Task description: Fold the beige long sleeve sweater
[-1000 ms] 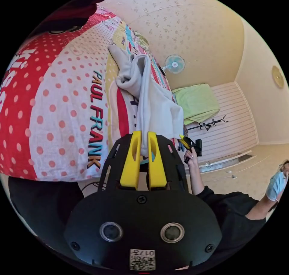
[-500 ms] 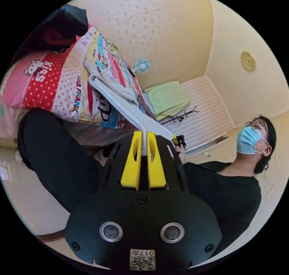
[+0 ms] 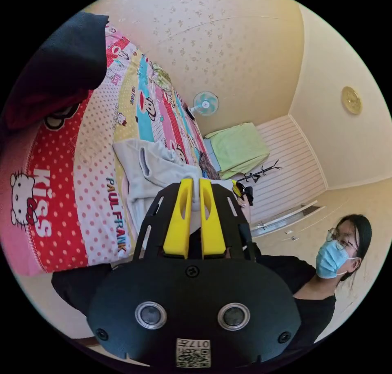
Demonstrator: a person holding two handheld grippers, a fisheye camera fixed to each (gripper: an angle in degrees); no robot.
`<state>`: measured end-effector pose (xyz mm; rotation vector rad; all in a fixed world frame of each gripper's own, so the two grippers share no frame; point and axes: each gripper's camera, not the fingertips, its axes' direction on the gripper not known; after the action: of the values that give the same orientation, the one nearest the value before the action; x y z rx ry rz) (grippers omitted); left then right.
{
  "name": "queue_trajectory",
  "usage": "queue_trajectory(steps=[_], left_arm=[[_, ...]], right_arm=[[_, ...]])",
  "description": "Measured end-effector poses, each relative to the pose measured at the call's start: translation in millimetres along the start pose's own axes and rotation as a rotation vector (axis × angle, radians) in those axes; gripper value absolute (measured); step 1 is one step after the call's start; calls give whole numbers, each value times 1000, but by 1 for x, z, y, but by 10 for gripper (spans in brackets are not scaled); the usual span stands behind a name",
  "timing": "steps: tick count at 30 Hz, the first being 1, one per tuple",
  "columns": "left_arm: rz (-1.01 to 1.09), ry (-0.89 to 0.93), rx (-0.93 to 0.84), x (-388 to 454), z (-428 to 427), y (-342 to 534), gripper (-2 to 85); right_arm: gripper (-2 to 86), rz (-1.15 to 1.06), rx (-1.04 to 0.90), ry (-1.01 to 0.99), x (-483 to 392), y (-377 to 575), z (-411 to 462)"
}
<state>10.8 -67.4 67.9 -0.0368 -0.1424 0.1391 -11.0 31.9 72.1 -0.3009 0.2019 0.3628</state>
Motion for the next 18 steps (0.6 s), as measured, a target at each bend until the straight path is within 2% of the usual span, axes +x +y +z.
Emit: queue_trajectory(steps=[2,4,6,11,15,16,18], left_arm=[[-83,-62,33,-22,18,-36,101],[-125,-65,68,-30,26,-32,157],[-108,-67,92,-33,34,-12,160],[-204,-231,134,-48,57,86,168],[-292,-209,163,-52,78,131,183],[-306,-197,165,-53,87,137,181],[-335,-180,168,-55,98,138,168]], right_arm=[[53,12,26,112,1,-30,31],[79,46,15,158,-4,-34,59],[87,-27,29,155,-18,-12,70],[77,-161,-8,332,-27,78,110],[49,-270,190,488,-17,164,126],[35,-264,201,581,-8,182,136],[20,-204,180,604,12,198,148]])
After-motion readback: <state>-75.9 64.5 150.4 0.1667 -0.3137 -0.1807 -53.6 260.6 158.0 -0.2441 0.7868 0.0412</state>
